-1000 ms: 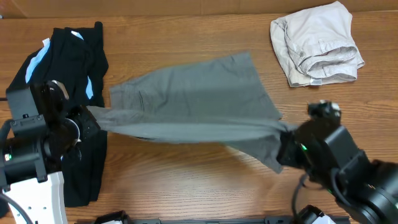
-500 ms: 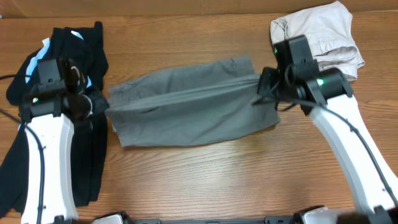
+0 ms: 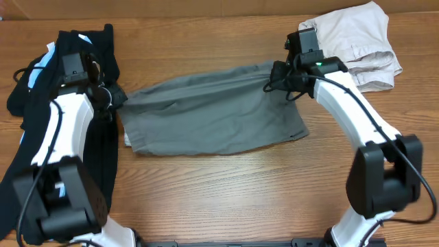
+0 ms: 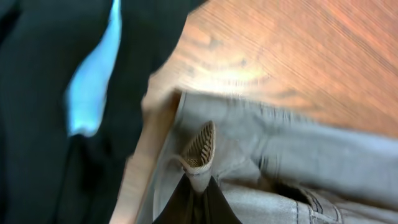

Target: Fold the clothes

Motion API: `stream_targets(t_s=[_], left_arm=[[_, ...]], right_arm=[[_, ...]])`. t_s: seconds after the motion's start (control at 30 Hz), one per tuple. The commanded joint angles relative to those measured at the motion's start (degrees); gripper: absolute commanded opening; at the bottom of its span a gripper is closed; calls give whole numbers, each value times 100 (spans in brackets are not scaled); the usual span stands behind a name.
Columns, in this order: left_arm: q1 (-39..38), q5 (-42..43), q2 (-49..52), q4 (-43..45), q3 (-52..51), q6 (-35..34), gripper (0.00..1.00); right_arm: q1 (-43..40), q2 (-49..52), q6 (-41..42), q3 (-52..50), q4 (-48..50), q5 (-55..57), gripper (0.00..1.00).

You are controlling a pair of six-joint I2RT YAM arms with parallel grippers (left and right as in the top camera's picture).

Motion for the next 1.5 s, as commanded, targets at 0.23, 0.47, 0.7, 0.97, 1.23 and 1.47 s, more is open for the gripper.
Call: stream_targets(t_s=[0.23,0.47,0.7,0.97,1.23,1.47], left_arm=[[-210,-498,439,940,81,-39,100],[-267,-236,-94,-380,1126,203,100],[-267,546,-437,-1996,1578,516,100],[-275,177,-699,-3112,1578,651,99],[-280,-151,-1971,-3436,1563,625,99],[-400,-70,-2422,-3615,1318,603,100]], right_arm=[[-369,621,-35,118,846,452,100],[-400,-361,9,485,-197,339,100],[-393,-1384,466,494,-1851,-4,100],[-354,-1755,463,490,-2968,-48,100],[155,-2457,487,490,-3373,-107,100],[675,-2800,623,490,-3663,81,100]])
